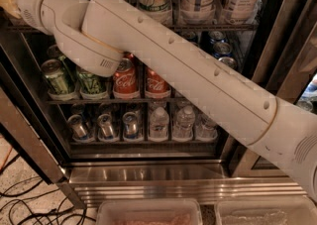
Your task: Pick orange can from top shelf of fridge
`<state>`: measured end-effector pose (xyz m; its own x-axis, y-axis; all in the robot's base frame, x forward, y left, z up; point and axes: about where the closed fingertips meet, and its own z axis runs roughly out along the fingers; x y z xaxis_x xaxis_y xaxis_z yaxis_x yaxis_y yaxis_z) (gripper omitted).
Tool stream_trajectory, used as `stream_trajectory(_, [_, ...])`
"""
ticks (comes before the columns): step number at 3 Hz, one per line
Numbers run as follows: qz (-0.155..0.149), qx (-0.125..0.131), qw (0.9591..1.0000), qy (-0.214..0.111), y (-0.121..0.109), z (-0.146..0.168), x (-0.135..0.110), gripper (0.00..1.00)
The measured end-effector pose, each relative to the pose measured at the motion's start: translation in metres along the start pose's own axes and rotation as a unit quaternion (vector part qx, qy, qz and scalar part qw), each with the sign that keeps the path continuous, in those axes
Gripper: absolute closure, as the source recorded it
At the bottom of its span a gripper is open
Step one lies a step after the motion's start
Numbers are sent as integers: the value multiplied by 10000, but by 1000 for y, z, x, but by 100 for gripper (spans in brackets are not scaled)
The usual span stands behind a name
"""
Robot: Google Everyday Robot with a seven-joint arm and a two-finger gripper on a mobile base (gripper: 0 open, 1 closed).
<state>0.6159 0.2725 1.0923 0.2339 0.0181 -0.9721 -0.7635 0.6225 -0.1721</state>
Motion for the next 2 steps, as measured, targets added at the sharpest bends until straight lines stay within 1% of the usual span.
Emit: stream_trajectory(2, [-82,35,9998,-182,-4,-2,-12,100])
